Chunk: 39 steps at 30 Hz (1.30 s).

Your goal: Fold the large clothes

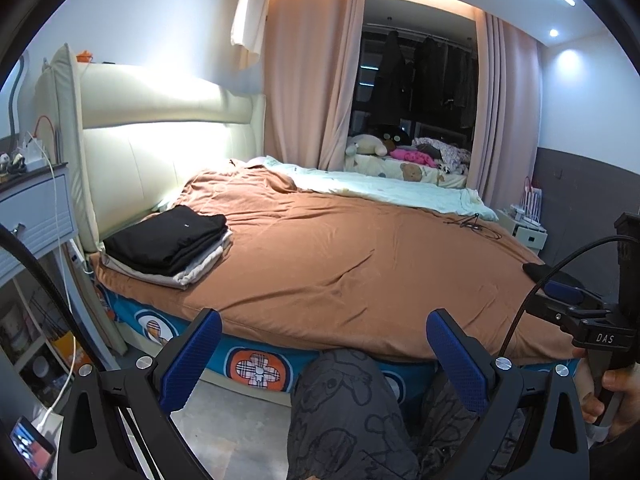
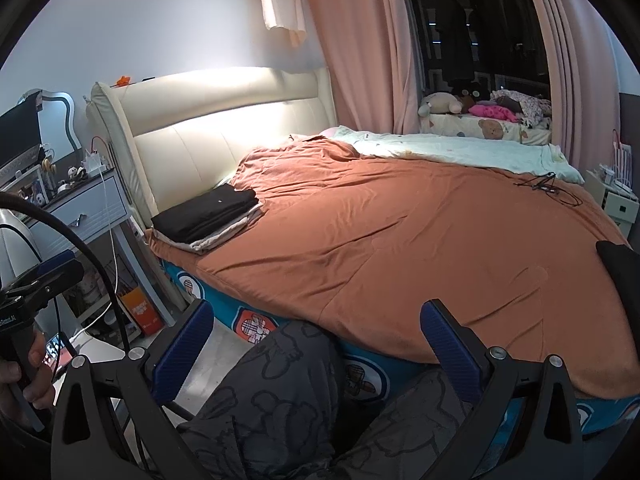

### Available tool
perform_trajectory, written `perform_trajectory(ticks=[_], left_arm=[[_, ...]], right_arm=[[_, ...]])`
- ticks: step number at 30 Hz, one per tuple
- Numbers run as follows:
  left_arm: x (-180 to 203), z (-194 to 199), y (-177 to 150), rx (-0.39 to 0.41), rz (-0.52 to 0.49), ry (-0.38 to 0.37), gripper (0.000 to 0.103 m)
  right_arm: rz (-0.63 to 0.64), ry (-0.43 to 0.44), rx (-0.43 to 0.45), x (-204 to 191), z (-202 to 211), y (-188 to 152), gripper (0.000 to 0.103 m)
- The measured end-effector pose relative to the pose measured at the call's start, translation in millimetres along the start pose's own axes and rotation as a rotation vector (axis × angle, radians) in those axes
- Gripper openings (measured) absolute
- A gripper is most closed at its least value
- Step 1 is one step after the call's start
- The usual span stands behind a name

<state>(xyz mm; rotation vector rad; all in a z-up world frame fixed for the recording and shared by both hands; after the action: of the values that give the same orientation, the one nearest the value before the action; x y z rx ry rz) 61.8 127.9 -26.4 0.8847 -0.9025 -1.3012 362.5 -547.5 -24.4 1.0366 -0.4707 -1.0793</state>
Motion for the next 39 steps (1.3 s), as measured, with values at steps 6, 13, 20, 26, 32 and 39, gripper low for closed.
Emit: perform_trajectory(ticks=[6,13,20,26,32,39], left_arm=[[-1.0,0.2,0.8,0.006,0.0,0.003,0.103],[0.3,1.2,-1.0,0.002,0.004,0.001,0.103],[2.8,4.3,-0.8,0.004,0.0,-0.002,0.103],[3.6,5.9,1.2,0.009,-0.006,-0.005,0.103],[3.9,6.4,1.4,0.008,-0.007,-0.008,0.103],[3.0,5.4,1.4,0.006,-0.01,-0.01,0.103]], right_arm=[[0.001,-0.004,0.004,0.2,2.0,0.0,0.103],[-0.003,-0.003,0.0,1.2,-0.3,-1.8,0.103],[-0.004,-0.003,0.004,2.1,-0.4,-2.2,0.103],[-0.008,-0.005,0.006,3.4,-0.9,-4.5,0.103],[-0.007,-0.006,0.008,3.5,-0.9,-4.5,0.103],[-0.012,-0.007,0.003,-0.7,-1.4,-5.8,0.103]])
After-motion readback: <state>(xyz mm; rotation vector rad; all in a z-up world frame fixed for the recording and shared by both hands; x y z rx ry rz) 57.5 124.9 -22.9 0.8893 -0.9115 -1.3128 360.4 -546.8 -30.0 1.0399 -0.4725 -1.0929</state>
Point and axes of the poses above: each gripper's, at about its wrist camera, not at the fingertips, and z roughly against the way its jaws point, x to its right, y to its top, the point moved 9 cm from there along -z, roughly the way its jaws point, and after that the axes turned 5 degrees about -z, right-handed, at the moved point
